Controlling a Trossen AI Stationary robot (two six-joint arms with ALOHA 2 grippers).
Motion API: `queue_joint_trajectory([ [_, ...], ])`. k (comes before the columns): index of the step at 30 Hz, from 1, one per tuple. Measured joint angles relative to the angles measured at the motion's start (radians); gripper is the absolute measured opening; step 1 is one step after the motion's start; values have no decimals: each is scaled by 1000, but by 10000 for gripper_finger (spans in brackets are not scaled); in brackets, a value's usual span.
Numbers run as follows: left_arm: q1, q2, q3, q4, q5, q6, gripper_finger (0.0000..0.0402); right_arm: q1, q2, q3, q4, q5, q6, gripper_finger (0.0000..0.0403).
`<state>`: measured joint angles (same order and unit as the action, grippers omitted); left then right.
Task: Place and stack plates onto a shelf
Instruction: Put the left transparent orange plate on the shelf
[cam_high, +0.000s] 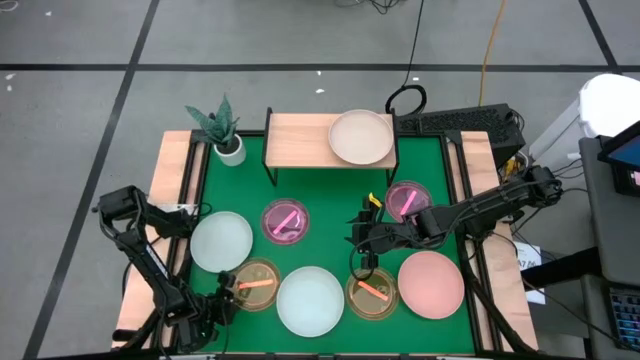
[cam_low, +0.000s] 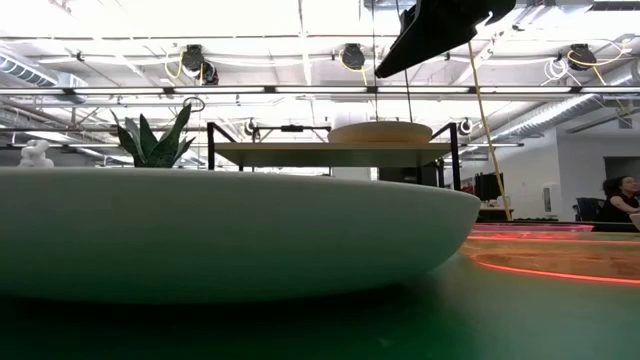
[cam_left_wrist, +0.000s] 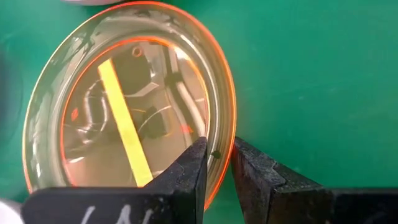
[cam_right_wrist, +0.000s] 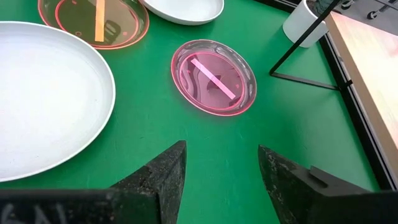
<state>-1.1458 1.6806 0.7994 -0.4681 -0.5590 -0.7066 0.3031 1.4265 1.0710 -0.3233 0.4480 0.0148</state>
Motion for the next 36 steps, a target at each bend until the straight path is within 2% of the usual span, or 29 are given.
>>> queue_joint_trajectory([
  [9,0,0,0,-15,-3,-6,72,0,0,0,0,0,0,180],
  [16,0,0,0,-7,5,25,8,0,0,0,0,0,0,180],
  [23,0,-4,2,-6,8,31,7,0,0,0,0,0,0,180],
  [31,9,-69,43,-26,8,77,6,0,0,0,0,0,0,180],
  [36,25,-120,58,-28,-35,111,6,0,0,0,0,0,0,180],
])
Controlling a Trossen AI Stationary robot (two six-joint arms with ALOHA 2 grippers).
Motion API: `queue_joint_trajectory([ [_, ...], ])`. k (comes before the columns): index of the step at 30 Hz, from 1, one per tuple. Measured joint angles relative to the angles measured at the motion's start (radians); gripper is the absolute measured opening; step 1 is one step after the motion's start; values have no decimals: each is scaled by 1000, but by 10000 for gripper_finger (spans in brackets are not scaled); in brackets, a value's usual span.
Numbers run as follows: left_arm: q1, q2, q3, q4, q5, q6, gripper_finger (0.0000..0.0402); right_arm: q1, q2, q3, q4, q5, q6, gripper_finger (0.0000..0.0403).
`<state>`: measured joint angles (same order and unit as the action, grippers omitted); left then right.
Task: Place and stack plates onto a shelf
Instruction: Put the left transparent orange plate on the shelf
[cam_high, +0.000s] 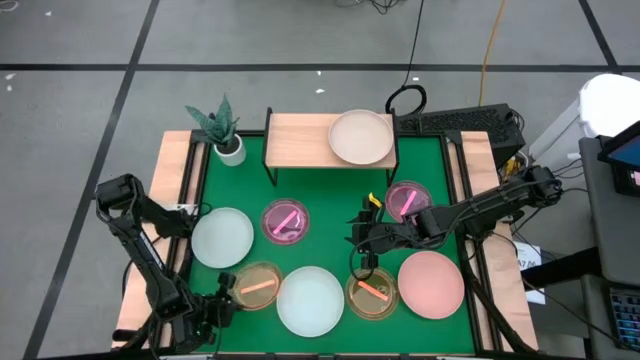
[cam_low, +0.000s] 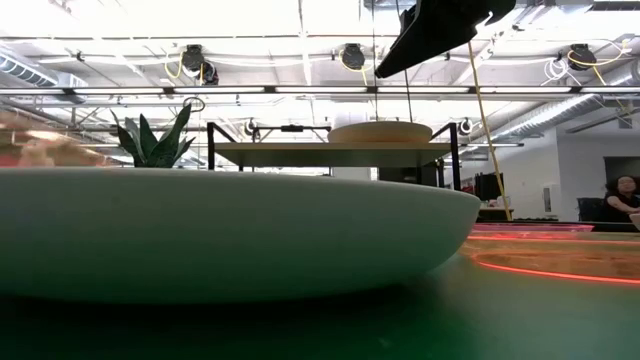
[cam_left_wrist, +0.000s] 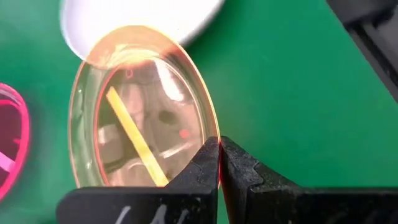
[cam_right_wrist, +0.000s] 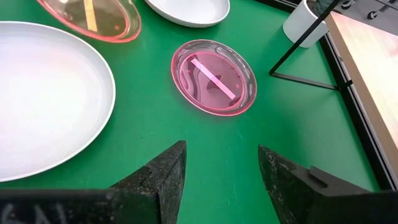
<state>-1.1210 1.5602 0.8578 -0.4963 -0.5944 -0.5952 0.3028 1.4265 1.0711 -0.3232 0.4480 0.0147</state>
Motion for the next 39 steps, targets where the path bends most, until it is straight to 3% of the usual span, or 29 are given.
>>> queue_joint_trajectory([
  [8,58,-78,1,-1,-43,127,6,0,0,0,-2,0,-1,180],
  [17,207,-204,1,-1,-88,408,5,0,0,0,-3,0,-1,180],
  [26,450,-377,1,11,-90,771,5,6,0,0,-4,-3,30,180],
  [32,637,-454,1,113,-86,1082,5,25,0,0,-4,-4,28,180],
  [39,865,-459,2,271,35,1366,5,27,0,0,-19,-4,25,180],
])
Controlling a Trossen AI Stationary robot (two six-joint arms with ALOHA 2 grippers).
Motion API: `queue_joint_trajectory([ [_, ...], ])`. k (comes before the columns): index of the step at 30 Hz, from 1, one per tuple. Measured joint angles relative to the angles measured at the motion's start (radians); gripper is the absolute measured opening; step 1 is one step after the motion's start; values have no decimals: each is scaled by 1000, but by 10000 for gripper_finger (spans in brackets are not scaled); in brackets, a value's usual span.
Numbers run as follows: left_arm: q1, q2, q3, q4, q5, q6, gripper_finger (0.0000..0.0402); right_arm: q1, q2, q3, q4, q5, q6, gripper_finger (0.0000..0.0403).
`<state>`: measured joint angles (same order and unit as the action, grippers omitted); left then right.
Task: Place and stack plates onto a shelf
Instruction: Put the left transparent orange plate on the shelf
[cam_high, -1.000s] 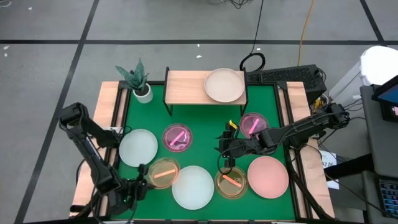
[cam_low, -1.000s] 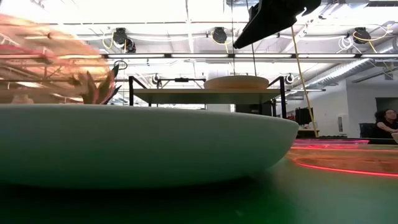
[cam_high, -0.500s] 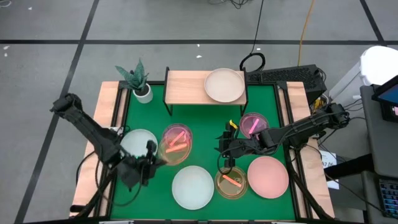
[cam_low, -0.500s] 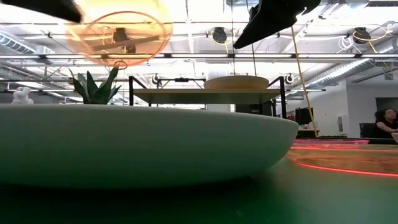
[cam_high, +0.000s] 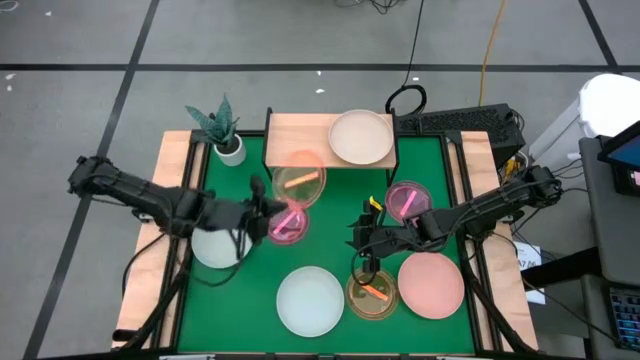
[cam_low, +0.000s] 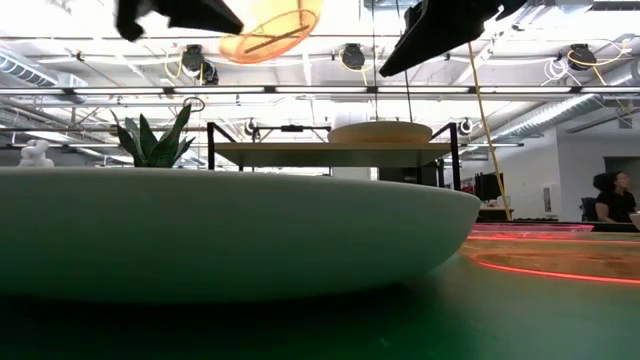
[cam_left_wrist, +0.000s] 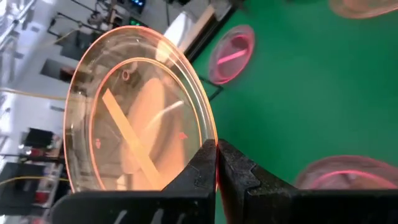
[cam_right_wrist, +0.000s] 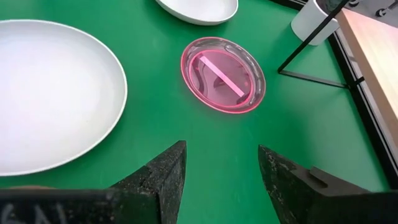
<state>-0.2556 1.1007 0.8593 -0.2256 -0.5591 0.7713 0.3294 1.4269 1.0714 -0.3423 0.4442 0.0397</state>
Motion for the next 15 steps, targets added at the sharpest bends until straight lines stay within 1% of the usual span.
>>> queue_joint_trajectory([
  [6,173,0,0,31,70,71,5,0,0,0,-10,0,-23,180],
  [11,291,13,0,62,179,68,5,0,0,0,-8,2,-25,180],
  [15,366,25,1,88,207,75,5,0,0,0,3,4,-19,180],
])
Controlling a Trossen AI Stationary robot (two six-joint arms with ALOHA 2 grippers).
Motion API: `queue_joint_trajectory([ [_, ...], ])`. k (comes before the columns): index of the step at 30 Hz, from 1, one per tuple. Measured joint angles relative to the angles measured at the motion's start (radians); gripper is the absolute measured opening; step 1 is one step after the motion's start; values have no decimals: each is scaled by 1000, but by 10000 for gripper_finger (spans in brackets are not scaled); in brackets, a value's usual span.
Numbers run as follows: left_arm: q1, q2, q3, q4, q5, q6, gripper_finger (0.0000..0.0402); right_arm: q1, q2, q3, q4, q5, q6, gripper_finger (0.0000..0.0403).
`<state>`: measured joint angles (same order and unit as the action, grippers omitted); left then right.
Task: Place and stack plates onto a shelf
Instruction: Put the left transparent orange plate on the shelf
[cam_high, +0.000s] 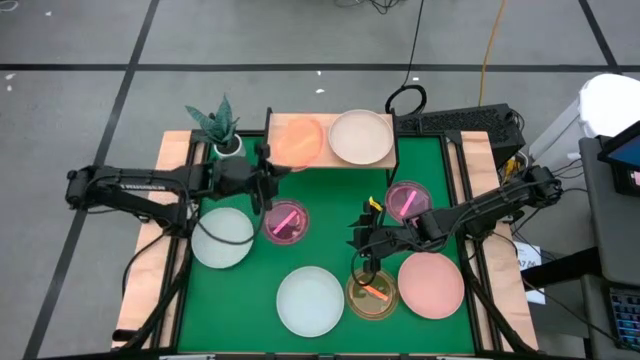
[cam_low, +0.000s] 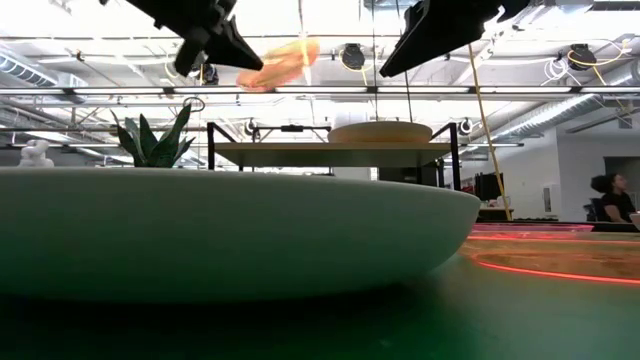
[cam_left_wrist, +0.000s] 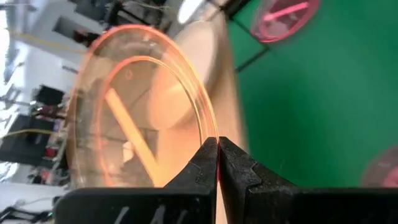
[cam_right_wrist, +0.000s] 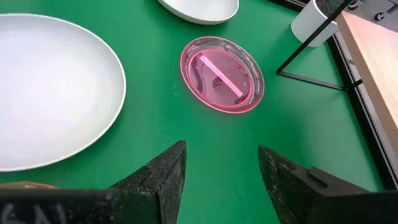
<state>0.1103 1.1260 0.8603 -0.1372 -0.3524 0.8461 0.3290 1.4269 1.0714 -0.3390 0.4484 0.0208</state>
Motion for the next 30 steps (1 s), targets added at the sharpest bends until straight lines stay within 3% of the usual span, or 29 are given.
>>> queue_joint_trajectory([
  [11,143,151,0,88,14,9,5,0,0,0,20,1,-18,180],
  [24,157,236,0,97,10,-99,5,-2,0,0,20,1,-63,180],
  [30,172,235,135,-38,-26,-151,5,-11,0,0,21,3,-66,180],
])
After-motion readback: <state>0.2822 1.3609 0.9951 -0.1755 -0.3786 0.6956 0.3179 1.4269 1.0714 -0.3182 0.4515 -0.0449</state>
